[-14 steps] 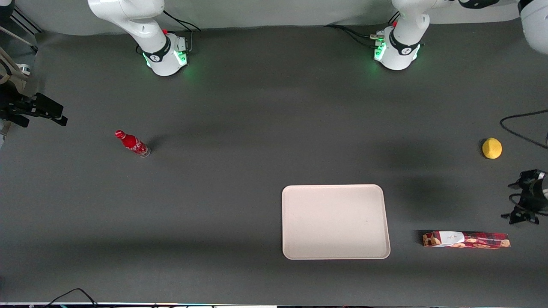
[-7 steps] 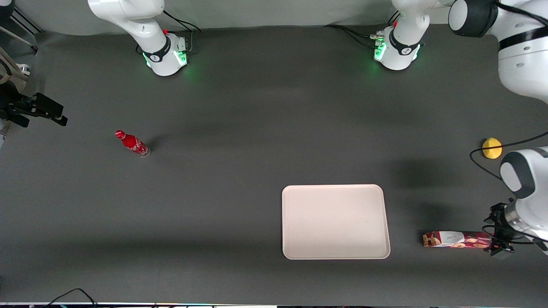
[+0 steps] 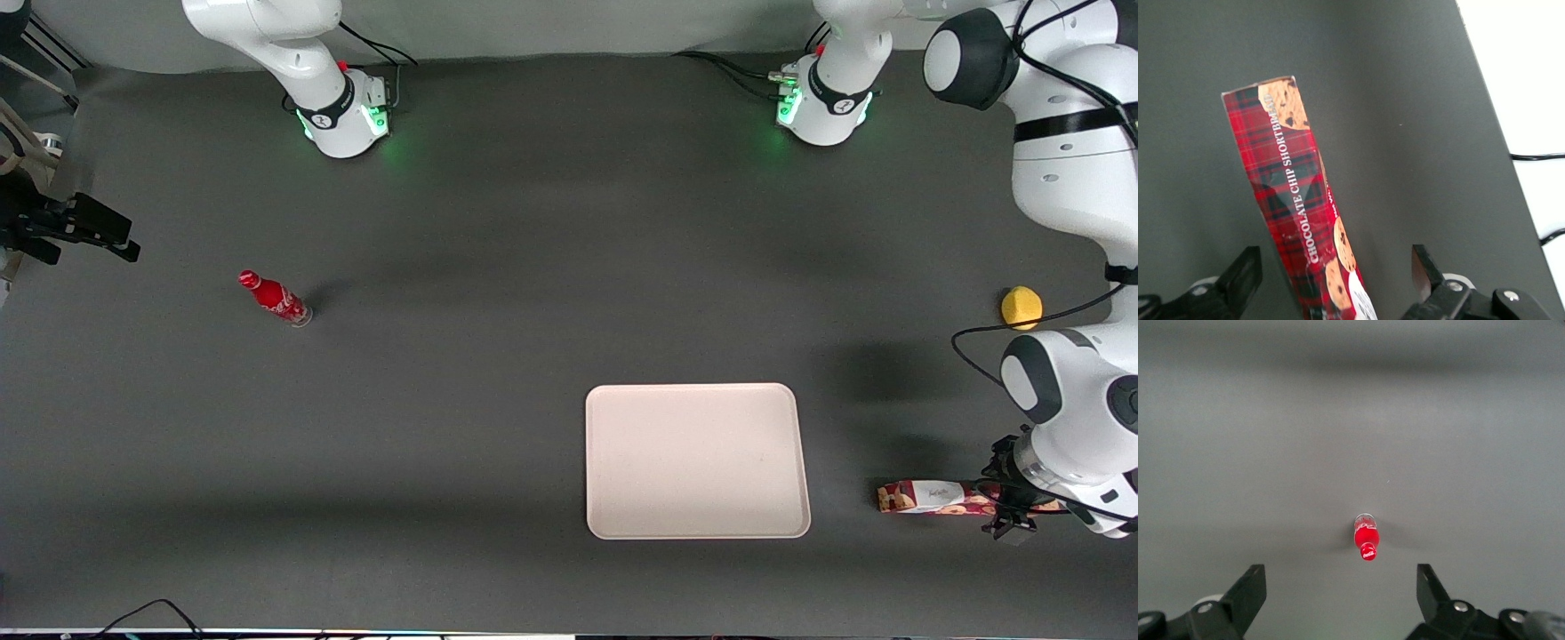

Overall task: Place red cookie box on tray
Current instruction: 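Lower the open left gripper over the box's end and close it, then lift the box with the left gripper, tilting it upright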

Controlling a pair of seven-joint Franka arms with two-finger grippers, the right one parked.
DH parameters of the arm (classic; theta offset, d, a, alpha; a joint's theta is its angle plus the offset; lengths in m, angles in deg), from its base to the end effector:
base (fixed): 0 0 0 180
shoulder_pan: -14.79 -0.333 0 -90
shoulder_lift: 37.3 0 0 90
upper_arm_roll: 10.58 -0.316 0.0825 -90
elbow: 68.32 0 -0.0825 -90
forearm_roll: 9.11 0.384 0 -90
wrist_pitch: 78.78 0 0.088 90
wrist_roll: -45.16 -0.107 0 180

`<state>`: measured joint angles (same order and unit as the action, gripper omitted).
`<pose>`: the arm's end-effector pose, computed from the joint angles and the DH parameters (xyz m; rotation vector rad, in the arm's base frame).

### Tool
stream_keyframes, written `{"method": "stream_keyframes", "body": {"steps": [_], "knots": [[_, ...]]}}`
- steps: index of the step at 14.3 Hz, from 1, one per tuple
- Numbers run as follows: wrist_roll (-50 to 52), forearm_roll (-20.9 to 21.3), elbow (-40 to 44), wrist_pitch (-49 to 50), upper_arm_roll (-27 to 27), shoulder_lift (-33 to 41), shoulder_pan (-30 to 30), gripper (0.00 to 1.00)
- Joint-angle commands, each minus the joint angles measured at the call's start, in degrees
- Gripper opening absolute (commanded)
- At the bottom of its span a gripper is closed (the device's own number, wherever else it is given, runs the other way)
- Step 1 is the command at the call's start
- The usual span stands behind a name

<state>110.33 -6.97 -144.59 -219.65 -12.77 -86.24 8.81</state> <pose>0.7607 0.1016 0.2454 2.4700 1.7582 0.4064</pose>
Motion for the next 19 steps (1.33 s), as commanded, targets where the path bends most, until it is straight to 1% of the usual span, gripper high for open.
{"method": "stream_keyframes", "body": {"steps": [1,2,3,4,10,11,13,15,18,19], "knots": [[0.48,0.58,-1.51,-6.25,-0.27,-2.38,0.09,1.00],[0.48,0.32,-1.69,-8.27,-0.27,-3.09,0.09,0.91],[1.53,-0.11,-1.69,-9.33,-0.27,-3.44,0.09,0.32],[1.10,-0.55,-1.69,-9.26,-0.27,-3.36,-0.17,0.00],[1.19,-0.73,-1.16,-7.24,-0.27,-1.43,-0.35,0.00],[1.01,-0.56,-0.29,-3.58,-0.27,-0.47,-0.26,0.00],[0.22,0.14,4.44,6.95,-0.27,1.99,-0.18,0.00],[-4.76,0.41,8.22,16.36,0.34,4.19,0.61,0.00],[-13.20,0.23,15.95,33.23,5.96,6.13,0.35,0.00],[-16.62,0.41,17.37,37.11,7.37,6.40,0.70,0.00]]}}
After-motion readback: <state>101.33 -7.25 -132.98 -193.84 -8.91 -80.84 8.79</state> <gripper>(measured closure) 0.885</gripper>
